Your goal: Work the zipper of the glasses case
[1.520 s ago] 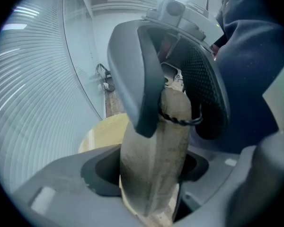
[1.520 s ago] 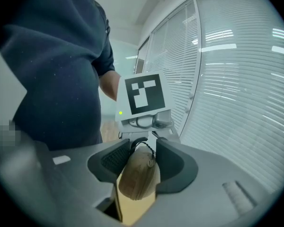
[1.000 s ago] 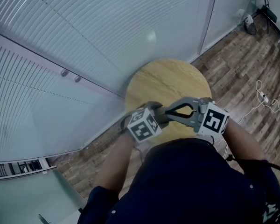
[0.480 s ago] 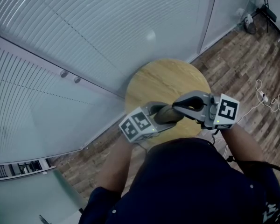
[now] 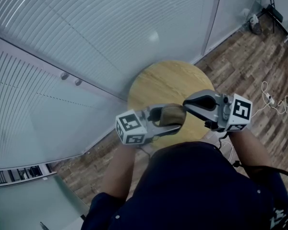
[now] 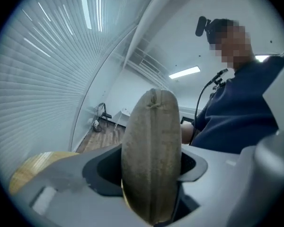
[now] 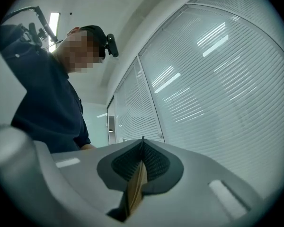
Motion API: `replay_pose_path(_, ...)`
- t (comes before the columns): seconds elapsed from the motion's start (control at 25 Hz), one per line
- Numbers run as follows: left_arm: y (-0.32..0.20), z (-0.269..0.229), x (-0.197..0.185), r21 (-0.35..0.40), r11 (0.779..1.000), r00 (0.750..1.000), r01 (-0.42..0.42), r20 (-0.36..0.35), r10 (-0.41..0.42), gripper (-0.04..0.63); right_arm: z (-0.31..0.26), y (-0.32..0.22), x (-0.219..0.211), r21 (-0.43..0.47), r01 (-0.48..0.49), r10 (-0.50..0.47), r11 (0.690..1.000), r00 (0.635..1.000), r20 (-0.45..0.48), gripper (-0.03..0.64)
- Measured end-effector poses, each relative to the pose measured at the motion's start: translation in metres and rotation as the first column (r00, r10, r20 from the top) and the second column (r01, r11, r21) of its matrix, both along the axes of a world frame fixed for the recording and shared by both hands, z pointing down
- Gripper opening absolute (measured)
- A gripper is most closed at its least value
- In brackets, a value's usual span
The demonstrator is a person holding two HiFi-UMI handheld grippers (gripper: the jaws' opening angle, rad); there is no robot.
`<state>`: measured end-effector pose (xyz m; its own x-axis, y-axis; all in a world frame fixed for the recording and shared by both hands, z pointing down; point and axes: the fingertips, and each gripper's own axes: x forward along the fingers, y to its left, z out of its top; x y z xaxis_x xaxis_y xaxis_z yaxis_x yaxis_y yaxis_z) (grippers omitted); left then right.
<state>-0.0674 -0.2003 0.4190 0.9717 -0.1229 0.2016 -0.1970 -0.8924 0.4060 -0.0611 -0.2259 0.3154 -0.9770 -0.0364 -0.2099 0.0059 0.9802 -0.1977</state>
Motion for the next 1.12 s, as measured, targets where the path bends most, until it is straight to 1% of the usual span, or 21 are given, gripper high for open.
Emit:
replay_pose_path(0.12, -0.002, -0.014, -0.002, -0.022, 0.999, 0.995, 0.024, -0.100, -0.026, 0.301, -0.003, -0.001, 0.004, -0.012, -0.015, 0.015, 1.000, 0.999, 0.030, 0.006)
replay_pose_path(0.2, -0.004, -0.021, -0.004, -0.036, 0.998, 0.986, 0.046, -0.157, -0.051, 0.301, -0.004, -0.002, 0.005, -0.013, -0.018, 0.018, 1.000, 0.999, 0.042, 0.006)
replay_pose_path(0.32, -0.004, -0.026, -0.005, -0.065, 0.997, 0.970, 0.051, -0.234, -0.065, 0.299, -0.005, -0.001, 0.004, -0.007, -0.017, 0.017, 1.000, 0.999, 0.046, 0.006)
replay_pose_path(0.36, -0.005, -0.029, -0.008, -0.084, 0.995, 0.958, 0.052, -0.278, -0.074, 0.299, -0.006, -0.001, 0.004, -0.007, -0.021, 0.021, 1.000, 0.998, 0.052, 0.006)
replay_pose_path(0.44, -0.009, -0.040, -0.017, -0.126, 0.990, 0.919, 0.057, -0.381, -0.101, 0.298, -0.010, -0.003, 0.002, -0.002, -0.039, 0.039, 0.999, 0.997, 0.064, 0.006)
replay_pose_path(0.48, -0.012, -0.044, -0.021, -0.141, 0.988, 0.900, 0.062, -0.420, -0.116, 0.296, -0.012, -0.004, 0.001, 0.005, -0.050, 0.049, 0.999, 0.997, 0.066, 0.006)
replay_pose_path(0.6, -0.016, -0.054, -0.025, -0.158, 0.984, 0.865, 0.085, -0.479, -0.152, 0.296, -0.019, -0.004, 0.000, 0.021, -0.059, 0.057, 0.998, 0.995, 0.079, 0.006)
replay_pose_path(0.64, -0.017, -0.059, -0.025, -0.163, 0.982, 0.849, 0.093, -0.503, -0.164, 0.295, -0.023, -0.003, 0.000, 0.028, -0.060, 0.058, 0.998, 0.994, 0.089, 0.006)
replay_pose_path(0.8, -0.021, -0.084, -0.030, -0.194, 0.976, 0.766, 0.097, -0.611, -0.198, 0.295, -0.041, -0.001, -0.005, 0.069, -0.065, 0.057, 0.995, 0.992, 0.117, 0.006)
replay_pose_path(0.84, -0.022, -0.088, -0.032, -0.198, 0.976, 0.752, 0.095, -0.628, -0.201, 0.295, -0.043, 0.000, -0.006, 0.081, -0.064, 0.054, 0.995, 0.992, 0.115, 0.006)
replay_pose_path(0.88, -0.022, -0.091, -0.033, -0.198, 0.975, 0.744, 0.096, -0.637, -0.202, 0.295, -0.044, 0.001, -0.006, 0.090, -0.061, 0.051, 0.994, 0.992, 0.112, 0.006)
replay_pose_path(0.96, -0.022, -0.095, -0.034, -0.195, 0.975, 0.742, 0.105, -0.638, -0.208, 0.295, -0.045, 0.004, -0.004, 0.099, -0.057, 0.046, 0.993, 0.993, 0.109, 0.006)
replay_pose_path(1.0, -0.022, -0.096, -0.035, -0.200, 0.973, 0.735, 0.113, -0.642, -0.217, 0.295, -0.046, 0.005, -0.003, 0.100, -0.056, 0.045, 0.993, 0.993, 0.112, 0.006)
replay_pose_path(1.12, -0.028, -0.107, -0.044, -0.224, 0.964, 0.692, 0.143, -0.674, -0.260, 0.291, -0.051, 0.009, -0.001, 0.100, -0.054, 0.041, 0.993, 0.992, 0.123, 0.006)
